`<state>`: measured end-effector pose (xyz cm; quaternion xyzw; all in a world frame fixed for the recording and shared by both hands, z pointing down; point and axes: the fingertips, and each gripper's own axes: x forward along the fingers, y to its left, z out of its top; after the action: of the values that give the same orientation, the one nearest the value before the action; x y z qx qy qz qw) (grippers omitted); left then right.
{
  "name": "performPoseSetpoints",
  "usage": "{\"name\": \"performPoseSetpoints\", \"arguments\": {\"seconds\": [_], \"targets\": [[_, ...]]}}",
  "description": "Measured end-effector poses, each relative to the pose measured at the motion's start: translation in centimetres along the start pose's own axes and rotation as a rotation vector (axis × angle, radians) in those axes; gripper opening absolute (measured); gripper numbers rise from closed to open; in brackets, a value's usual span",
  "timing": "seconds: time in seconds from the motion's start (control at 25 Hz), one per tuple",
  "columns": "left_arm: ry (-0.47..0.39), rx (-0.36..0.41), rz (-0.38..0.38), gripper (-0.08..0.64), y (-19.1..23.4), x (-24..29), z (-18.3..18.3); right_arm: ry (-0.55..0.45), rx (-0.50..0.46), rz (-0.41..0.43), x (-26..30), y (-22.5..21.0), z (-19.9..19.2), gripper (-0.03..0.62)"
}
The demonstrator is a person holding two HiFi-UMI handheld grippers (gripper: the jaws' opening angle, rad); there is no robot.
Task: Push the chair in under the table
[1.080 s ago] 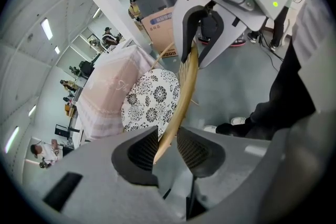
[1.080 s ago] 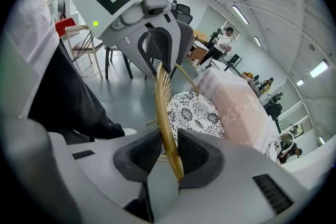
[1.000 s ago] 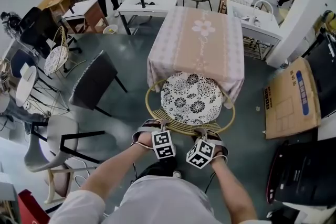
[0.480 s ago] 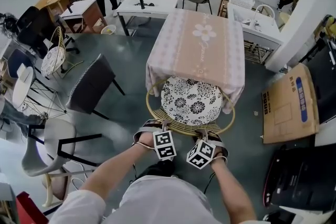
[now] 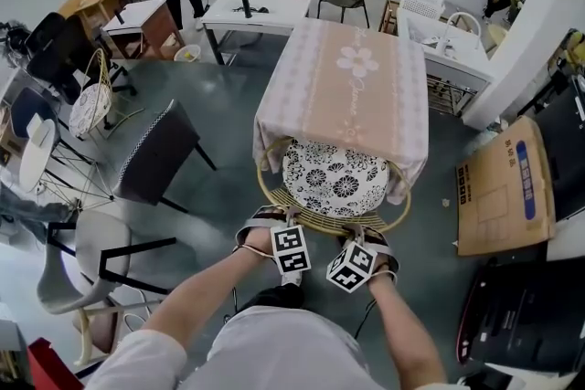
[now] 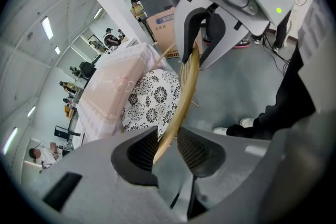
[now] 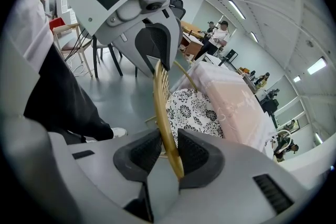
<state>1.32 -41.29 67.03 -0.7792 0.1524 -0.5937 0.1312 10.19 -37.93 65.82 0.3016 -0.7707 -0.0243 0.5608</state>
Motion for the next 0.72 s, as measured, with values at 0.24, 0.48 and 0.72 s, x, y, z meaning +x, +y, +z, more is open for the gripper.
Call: {"name": "performPoseSetpoints", "arguments": {"seconds": [0.24, 0.48, 0.72], "targets": [[-0.008, 0.016, -0.012, 0.114, 0.68, 0.27, -0.42, 0.004, 0.004, 0.009, 0.53, -0.32, 0.59, 0.081], [-0.02, 0.031, -0.018, 0.115, 0.91, 0.21, -0.52, 0.007, 0.031, 0.016, 0.64, -0.44, 0.94, 0.083], [-0.035, 0.029, -0.022, 0.117, 0.77, 0.27, -0.55, 0.029, 0.078, 0.011, 0.92, -0.52, 0.74, 0.096]]}}
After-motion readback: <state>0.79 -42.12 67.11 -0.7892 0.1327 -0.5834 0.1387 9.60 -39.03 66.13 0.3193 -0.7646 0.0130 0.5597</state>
